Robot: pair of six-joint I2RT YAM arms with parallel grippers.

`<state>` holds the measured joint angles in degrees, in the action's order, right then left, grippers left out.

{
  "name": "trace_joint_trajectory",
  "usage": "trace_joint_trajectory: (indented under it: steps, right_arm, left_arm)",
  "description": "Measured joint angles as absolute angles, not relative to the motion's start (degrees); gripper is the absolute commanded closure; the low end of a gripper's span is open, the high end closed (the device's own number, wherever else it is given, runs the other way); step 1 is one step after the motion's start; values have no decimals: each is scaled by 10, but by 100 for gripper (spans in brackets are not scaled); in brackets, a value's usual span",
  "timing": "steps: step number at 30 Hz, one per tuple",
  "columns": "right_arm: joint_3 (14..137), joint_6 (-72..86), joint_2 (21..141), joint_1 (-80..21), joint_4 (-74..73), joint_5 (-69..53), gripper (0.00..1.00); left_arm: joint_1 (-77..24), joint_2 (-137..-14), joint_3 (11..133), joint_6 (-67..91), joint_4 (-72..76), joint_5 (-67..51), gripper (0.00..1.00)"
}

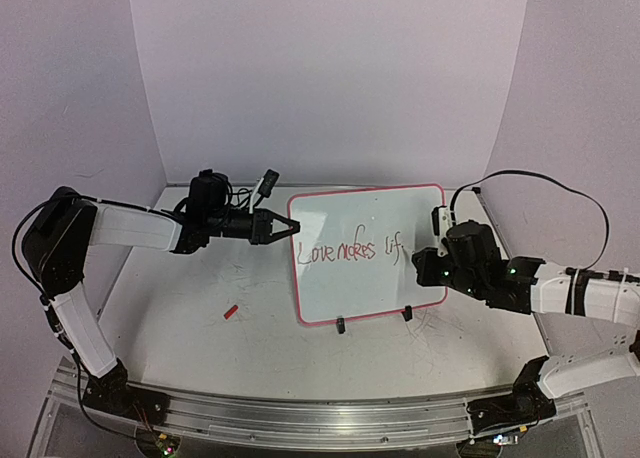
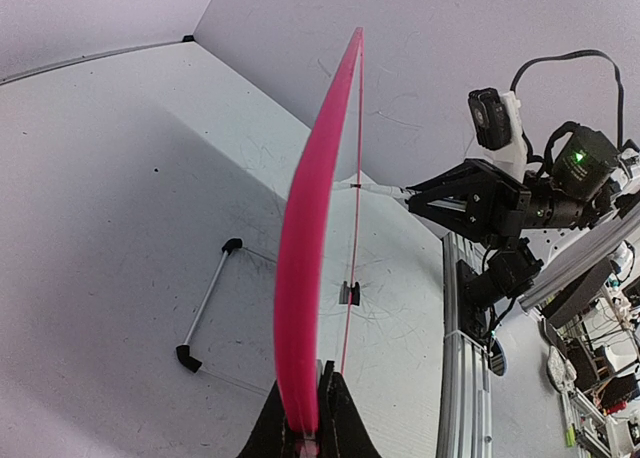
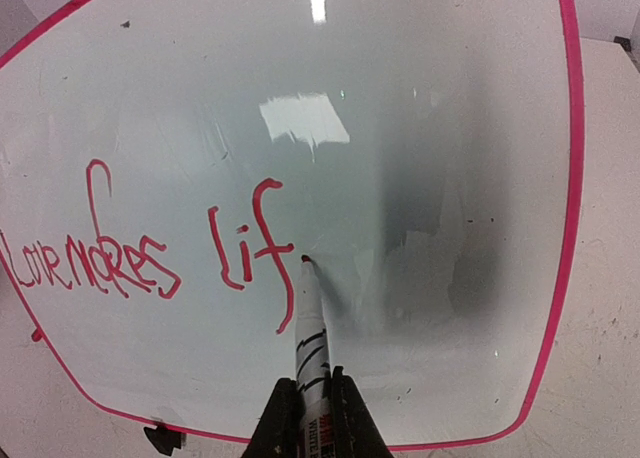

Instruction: Write a sentence on the whiteboard

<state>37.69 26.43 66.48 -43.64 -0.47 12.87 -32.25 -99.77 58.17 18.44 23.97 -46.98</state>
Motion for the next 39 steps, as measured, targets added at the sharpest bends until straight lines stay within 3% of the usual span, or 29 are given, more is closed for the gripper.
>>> trace_joint_trajectory:
  steps: [39]
  right_arm:
    - [379, 264, 676, -437, 13, 134, 100]
  left_arm:
    - [-322, -998, 582, 184, 235, -469, 100]
